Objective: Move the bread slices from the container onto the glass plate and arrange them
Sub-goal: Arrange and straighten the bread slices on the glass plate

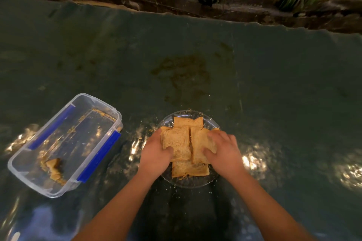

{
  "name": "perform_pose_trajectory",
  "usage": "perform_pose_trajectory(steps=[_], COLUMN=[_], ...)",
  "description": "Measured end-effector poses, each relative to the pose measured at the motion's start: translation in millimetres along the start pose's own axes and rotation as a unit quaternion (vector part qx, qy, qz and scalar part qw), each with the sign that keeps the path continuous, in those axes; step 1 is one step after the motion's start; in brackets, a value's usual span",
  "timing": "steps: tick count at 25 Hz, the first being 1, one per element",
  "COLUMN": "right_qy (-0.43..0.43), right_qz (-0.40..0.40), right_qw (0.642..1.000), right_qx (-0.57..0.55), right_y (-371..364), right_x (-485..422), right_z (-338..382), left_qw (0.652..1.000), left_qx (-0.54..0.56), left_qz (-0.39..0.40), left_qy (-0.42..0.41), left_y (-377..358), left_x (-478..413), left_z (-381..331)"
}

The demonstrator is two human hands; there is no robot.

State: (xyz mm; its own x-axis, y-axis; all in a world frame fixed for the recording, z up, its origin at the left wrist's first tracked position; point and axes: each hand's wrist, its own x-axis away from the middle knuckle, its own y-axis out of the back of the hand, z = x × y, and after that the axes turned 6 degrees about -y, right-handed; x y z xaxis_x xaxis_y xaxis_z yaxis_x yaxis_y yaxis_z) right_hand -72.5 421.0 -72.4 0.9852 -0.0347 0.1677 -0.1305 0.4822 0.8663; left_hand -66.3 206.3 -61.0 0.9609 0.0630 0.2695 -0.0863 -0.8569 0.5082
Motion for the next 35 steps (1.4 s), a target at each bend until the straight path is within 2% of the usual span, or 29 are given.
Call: perform_pose_trajectory(steps=[4,7,10,13,18,25,27,31,33,35], right_qy=[0.053,0.043,0.014,0.038,0.046,0.030,0.019,-0.026,-0.051,-0.068], right_qz=[0.042,0.019,0.048,0.055,0.049,0.083,0.054,-0.083,-0.097,-0.078], right_qw=[0.996,0.997,0.993,0.988,0.988,0.991,0.997,0.996,0.993,0.994], right_qx=[0.058,0.058,0.109,0.138,0.139,0.097,0.057,-0.033,-0.031,-0.024], right_y=[-8,-7,-3,-8,-9,-11,-7,-1,-3,-7], right_x=[4,-2,-17,-20,-24,-28,-23,1,18,31], right_z=[-1,-3,-4,-3,-6,1,0,-12,-21,-24], left_qw=[1.000,0.999,0.998,0.996,0.994,0.996,0.996,0.997,0.996,0.996], left_qx=[0.018,0.034,0.056,0.085,0.099,0.083,0.083,0.073,0.075,0.080], left_qz=[0.014,0.020,0.014,0.013,0.011,0.008,0.001,-0.016,-0.018,-0.020], left_qy=[0.012,0.019,0.029,0.034,0.040,0.030,0.027,0.037,0.045,0.044], left_y=[1,3,3,3,4,1,2,10,11,11], left_x=[3,1,2,6,6,7,9,23,31,36], left_z=[2,1,-2,-4,-3,4,4,4,4,3])
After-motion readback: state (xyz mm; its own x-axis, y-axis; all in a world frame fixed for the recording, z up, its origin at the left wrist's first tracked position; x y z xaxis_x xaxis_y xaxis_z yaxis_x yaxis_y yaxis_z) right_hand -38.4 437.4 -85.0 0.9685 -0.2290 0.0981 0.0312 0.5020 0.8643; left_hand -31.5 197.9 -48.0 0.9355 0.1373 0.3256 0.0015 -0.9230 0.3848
